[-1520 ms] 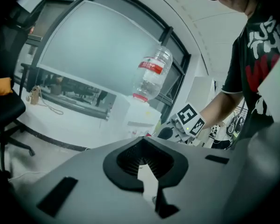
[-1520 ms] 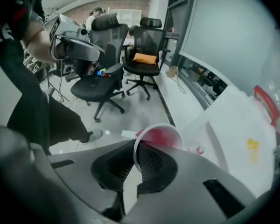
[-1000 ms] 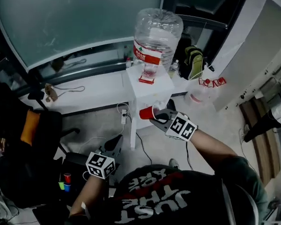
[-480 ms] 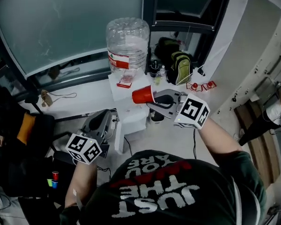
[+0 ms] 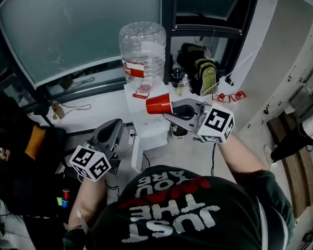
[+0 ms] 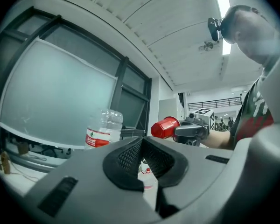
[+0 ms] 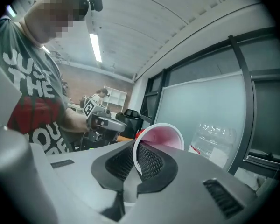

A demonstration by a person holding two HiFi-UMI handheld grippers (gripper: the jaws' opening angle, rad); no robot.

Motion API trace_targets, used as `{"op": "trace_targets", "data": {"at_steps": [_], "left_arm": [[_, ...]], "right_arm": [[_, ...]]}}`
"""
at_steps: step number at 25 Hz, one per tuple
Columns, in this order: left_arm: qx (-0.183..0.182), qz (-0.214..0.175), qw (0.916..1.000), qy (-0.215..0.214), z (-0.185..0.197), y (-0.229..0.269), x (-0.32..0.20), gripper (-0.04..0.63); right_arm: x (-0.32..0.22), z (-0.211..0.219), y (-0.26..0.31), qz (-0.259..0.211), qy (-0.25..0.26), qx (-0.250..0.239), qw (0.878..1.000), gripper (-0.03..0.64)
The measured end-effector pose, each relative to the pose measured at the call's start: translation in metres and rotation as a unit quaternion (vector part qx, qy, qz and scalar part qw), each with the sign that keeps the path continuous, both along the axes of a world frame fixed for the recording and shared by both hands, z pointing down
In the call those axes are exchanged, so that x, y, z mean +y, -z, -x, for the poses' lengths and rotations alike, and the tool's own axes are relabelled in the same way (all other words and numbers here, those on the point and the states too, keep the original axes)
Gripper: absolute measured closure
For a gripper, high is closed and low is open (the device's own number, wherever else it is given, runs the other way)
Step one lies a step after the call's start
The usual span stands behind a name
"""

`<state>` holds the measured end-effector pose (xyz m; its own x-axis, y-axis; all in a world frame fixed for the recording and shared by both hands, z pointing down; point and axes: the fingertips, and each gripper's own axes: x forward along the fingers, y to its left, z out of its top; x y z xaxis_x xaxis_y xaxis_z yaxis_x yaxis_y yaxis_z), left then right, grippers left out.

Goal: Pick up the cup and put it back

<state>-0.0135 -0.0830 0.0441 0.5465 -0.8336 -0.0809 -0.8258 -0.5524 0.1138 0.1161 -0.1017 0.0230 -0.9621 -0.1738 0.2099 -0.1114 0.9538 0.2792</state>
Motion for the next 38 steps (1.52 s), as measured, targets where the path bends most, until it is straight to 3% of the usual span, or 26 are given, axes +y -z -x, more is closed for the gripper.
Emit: {"op": "trace_targets", "data": {"at_steps": [8, 14, 24, 30, 34, 38], "left_arm": [[0.001, 0.002, 1.0, -0.002, 0.006, -0.001, -0.002, 0.588], [0.016, 0.008, 0.9998, -0.004, 0.011, -0.02, 0.005, 0.588], [0.062, 0.047, 0.9968, 0.019, 0.088, -0.108, 0.036, 0.588], [0.051, 0.065, 0.9964, 0.021, 0.134, -0.17, 0.069, 0.588], [0.028, 0.084, 0.9953, 0.039, 0.116, -0.213, 0.058, 0.588], [0.051, 0.126, 0.9874, 0.082, 0.07, -0.26, 0.027, 0.588]], "right_arm": [[0.0, 0.005, 0.003, -0.006, 0.001, 0.002, 1.0, 0.581], [0.01, 0.019, -0.015, 0.002, 0.007, 0.036, 0.999, 0.581], [0.02, 0.116, -0.091, 0.035, 0.024, 0.137, 0.99, 0.58], [0.019, 0.172, -0.158, 0.059, 0.019, 0.185, 0.981, 0.58], [0.007, 0.165, -0.21, 0.068, 0.052, 0.237, 0.968, 0.58], [-0.034, 0.121, -0.273, 0.08, 0.081, 0.277, 0.954, 0.58]]}}
